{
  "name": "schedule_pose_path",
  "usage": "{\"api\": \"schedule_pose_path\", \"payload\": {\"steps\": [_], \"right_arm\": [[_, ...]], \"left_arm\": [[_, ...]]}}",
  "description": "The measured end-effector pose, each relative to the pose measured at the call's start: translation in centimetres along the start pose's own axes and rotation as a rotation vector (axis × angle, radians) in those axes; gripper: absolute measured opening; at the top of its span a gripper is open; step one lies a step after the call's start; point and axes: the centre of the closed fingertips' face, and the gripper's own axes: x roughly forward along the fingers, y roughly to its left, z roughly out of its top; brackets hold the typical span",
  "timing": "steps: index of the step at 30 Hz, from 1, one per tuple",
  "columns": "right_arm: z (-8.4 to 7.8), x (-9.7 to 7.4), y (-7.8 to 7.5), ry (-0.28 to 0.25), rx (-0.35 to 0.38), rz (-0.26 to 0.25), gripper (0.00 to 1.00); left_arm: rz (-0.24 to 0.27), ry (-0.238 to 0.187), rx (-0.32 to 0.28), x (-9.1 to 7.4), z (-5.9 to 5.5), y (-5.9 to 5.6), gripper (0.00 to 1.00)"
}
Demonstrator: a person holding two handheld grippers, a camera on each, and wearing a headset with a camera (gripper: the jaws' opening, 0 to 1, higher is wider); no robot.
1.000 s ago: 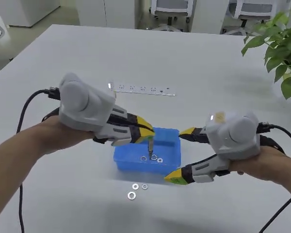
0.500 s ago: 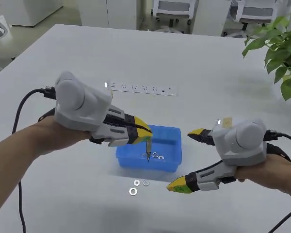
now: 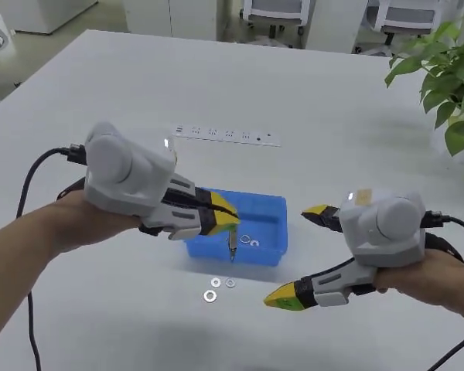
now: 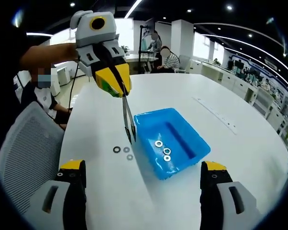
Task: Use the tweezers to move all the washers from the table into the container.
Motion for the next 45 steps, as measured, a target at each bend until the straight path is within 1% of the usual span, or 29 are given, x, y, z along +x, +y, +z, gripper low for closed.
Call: {"api": "schedule_pose_path", "payload": {"steps": [13,23,33,37,43,45], "right_arm": [[-0.8,0.0,0.4,0.013,0.009,0.005,1.0],[-1.0,0.1,0.6,0.017,0.009,0.01,1.0],[-1.6,0.2,0.8,0.029,0.016,0.016,1.0],[-1.7,0.3,0.9,0.03,0.018,0.019,1.0],[-1.9,0.3,0.9,0.034,0.022,0.02,0.99],[-2.0,0.3,0.9,0.035,0.022,0.021,0.99]], "left_arm": [[-0.007,0.013,0.002,0.8,-1.3,-0.3,0.05],[-0.014,0.024,0.002,1.4,-1.9,-0.5,0.05],[-0.017,0.045,-0.005,2.0,-3.4,-0.6,0.05],[-0.017,0.048,-0.007,2.1,-3.7,-0.5,0.05],[-0.019,0.044,-0.01,2.3,-3.7,-0.5,0.05],[-0.019,0.049,-0.006,2.4,-3.9,-0.5,0.05]]}}
